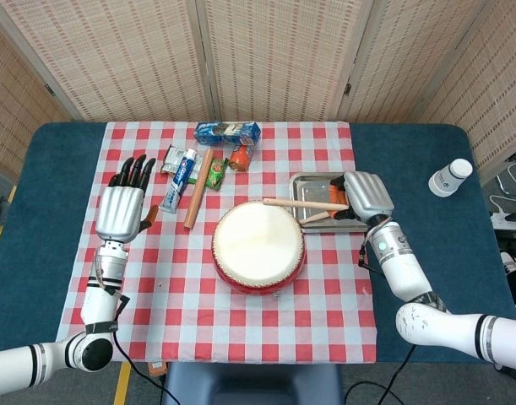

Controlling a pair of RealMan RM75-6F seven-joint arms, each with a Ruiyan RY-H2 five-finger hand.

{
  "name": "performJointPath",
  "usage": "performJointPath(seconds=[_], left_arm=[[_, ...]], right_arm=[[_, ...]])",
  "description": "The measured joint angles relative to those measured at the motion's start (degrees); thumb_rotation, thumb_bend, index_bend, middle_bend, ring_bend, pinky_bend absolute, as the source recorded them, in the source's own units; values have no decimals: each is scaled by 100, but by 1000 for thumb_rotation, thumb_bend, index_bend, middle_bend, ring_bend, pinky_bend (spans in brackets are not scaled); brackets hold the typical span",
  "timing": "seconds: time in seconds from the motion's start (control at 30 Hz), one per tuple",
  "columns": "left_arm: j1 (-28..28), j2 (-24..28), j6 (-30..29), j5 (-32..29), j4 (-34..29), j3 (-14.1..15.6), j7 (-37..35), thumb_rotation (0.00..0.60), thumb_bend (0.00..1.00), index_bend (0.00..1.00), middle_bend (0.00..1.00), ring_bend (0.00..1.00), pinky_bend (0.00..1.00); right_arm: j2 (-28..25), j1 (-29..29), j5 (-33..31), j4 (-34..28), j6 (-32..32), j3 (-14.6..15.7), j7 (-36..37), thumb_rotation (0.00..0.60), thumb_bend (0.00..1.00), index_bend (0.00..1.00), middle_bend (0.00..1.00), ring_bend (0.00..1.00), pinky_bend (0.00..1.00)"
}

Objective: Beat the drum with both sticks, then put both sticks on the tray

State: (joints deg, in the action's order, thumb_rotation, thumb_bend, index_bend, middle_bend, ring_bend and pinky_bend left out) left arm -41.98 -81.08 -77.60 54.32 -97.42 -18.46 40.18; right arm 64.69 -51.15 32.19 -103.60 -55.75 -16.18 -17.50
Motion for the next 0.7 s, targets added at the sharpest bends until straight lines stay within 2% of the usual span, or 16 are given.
performJointPath(seconds=[0.23, 0.47, 0.7], left_arm=[[148, 135, 18, 40, 131, 50, -255, 600, 349, 0, 5, 4, 250], [200, 197, 49, 13, 207, 53, -347, 600, 348, 0, 5, 3, 245], [244, 249, 63, -2, 238, 43, -438, 600, 348, 0, 5, 3, 243]], right_arm=[[247, 136, 274, 1264, 975, 250, 519, 600, 312, 1000, 795, 755, 675], [791, 150, 578, 2676, 1842, 445, 948, 600, 312, 1000, 795, 755, 675], [1409, 61, 1002, 4044, 2628, 507, 1353, 600, 312, 987, 795, 728, 675]])
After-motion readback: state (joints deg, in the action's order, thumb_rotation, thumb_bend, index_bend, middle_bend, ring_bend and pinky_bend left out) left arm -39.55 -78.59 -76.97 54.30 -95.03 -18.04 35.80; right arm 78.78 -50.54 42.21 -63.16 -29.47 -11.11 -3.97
